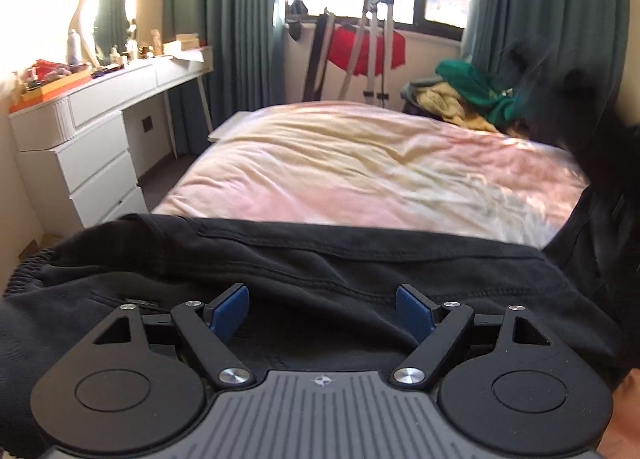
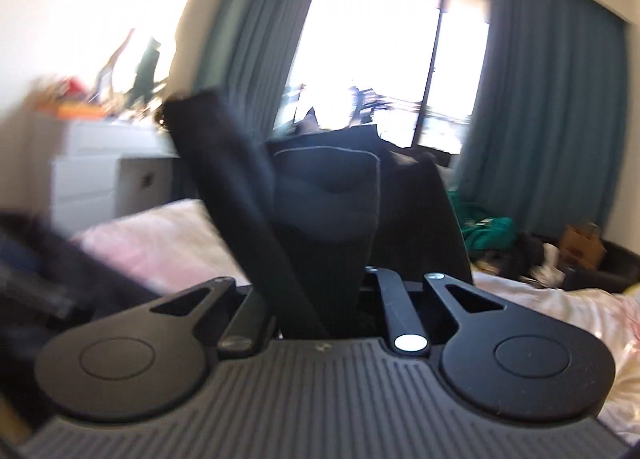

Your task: Fold clothes

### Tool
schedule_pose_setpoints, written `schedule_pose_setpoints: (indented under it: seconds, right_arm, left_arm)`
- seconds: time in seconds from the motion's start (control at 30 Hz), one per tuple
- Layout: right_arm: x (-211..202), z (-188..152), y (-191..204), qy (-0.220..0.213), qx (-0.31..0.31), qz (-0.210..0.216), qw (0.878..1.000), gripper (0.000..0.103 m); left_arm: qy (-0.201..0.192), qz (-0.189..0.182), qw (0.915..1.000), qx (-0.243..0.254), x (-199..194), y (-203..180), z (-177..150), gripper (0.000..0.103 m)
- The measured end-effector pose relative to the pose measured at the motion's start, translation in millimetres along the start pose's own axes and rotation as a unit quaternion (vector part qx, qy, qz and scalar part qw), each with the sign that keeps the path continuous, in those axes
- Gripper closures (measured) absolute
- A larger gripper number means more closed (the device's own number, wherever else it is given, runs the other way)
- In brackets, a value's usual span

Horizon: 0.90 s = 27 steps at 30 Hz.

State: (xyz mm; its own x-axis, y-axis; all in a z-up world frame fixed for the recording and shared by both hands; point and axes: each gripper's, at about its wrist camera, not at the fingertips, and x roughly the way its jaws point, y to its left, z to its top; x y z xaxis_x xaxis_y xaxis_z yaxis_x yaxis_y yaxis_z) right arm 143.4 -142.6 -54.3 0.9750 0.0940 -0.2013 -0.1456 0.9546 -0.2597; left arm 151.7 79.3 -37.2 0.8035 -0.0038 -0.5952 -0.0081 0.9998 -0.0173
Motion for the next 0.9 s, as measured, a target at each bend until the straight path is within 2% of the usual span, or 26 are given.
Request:
schedule_pose_setpoints:
  seconds: [0.13,0.23,0.4,0.53,0.63,0.73,0.77,0.8,0.9]
  right_arm:
    - [12,-37,55,0.064,-0.064,0.055,0.994,0.09]
    - [9,-56,76,0.079,-0.105,0.055,0.99,0.09]
    - [-2,-35,74,0.06,-0.069,0.068,0.993,0.09]
    - [7,-44,90,0.075,-0.064,0.071,0.993,0.087]
    - [8,-41,87,0.08,-0.036,0.075,0.993,0.085]
    - [1,-34,80,0.107,0.009,0.109,0.988,0.059]
    - [-3,-32,76,0.116,0.025,0.121,0.986,0.042]
    - [-8,-29,72,0.125,0.041,0.133,0.982,0.032]
    - [-23,-18,53,0.149,0.09,0.173,0.969,0.03]
  left_arm:
    - [-0.006,0.007,0.9997,-0.022,-11,18,2,0.02]
    - [-0.009,0.006,0.9993,-0.036,-15,27,3,0.02]
    - [-0.017,-0.008,0.9978,-0.064,-19,33,5,0.02]
    - [-0.022,-0.023,0.9966,-0.075,-18,32,0,0.02]
    - [-0.029,-0.038,0.9955,-0.082,-19,31,-2,0.02]
    - [-0.041,-0.051,0.9941,-0.087,-21,30,-3,0.02]
    - [-0.045,-0.056,0.9935,-0.089,-22,31,-3,0.02]
    - [-0.048,-0.064,0.9925,-0.092,-23,31,-4,0.02]
    - [-0.055,-0.099,0.988,-0.105,-27,32,-6,0.02]
